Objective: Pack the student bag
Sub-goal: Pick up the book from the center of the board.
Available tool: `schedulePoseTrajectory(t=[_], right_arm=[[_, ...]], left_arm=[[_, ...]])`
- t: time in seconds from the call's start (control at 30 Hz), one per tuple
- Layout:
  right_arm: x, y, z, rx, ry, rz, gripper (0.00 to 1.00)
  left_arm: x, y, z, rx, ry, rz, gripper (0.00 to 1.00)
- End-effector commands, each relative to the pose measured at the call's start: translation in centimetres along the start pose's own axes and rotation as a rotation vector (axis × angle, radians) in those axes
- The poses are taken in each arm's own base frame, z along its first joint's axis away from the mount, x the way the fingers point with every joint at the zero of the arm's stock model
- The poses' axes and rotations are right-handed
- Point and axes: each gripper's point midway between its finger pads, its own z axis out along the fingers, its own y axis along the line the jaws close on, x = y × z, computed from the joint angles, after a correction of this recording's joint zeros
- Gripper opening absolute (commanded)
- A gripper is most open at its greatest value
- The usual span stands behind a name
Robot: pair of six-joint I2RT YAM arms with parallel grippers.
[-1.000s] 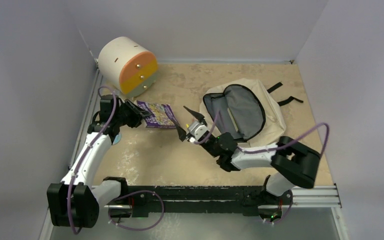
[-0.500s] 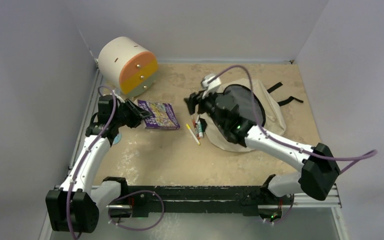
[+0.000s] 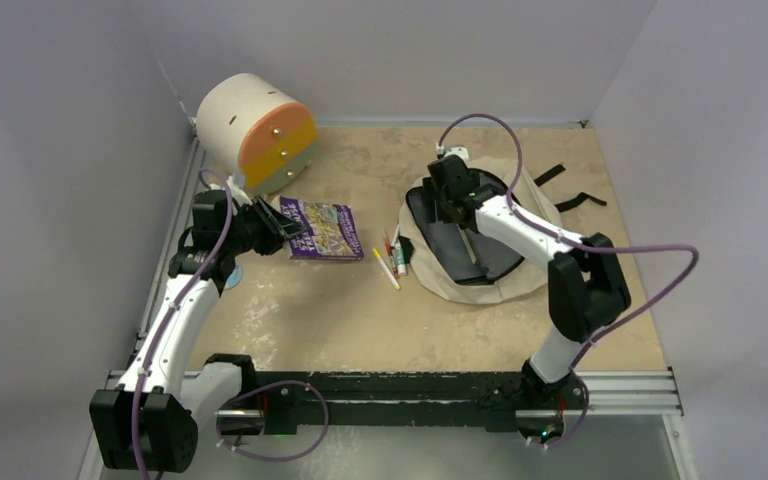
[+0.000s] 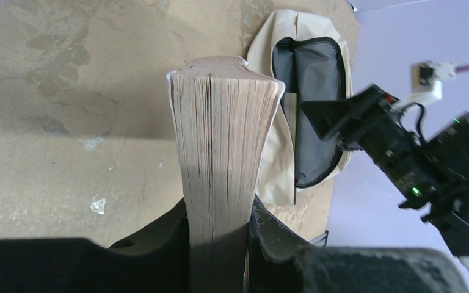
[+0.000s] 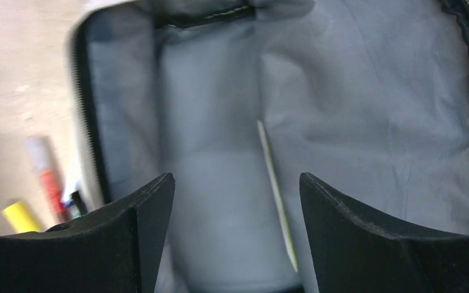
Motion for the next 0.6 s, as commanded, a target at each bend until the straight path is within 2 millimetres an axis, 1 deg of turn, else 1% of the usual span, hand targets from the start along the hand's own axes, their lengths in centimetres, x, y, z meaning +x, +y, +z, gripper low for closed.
schedulePoseTrajectory(t=[0.0, 0.1, 0.17, 0.27, 0.43, 0.57], right_arm=[[-2.1, -1.9, 1.2, 0.150, -0.019, -0.025, 0.77], [-2.5, -2.9, 3.0, 0.250, -0.017, -0.074, 0.78], [-2.7, -3.1, 4.1, 0.296, -0.021, -0.099, 0.79], [-3.4, -3.9, 5.2, 0.378, -0.041, -0.121, 0.79], [-4.0, -5.7, 6.0, 0.522, -0.054, -0.209, 0.80], [-4.0, -6.4, 5.8, 0.558, -0.046, -0.256, 0.81]], left_arm=[[-1.8, -4.1, -1.1, 0.145, -0.040, 0.080, 0.00], [-1.4, -3.8, -0.7, 0.131, -0.010, 0.065, 0.00], [-1.3, -3.6, -0.6, 0.132, -0.003, 0.056, 0.00], [-1.1, -3.5, -0.7, 0.140, -0.008, 0.053, 0.00], [-0.9, -3.4, -0.8, 0.139, -0.005, 0.054, 0.00], [-0.6, -3.0, -0.6, 0.136, 0.003, 0.045, 0.00]])
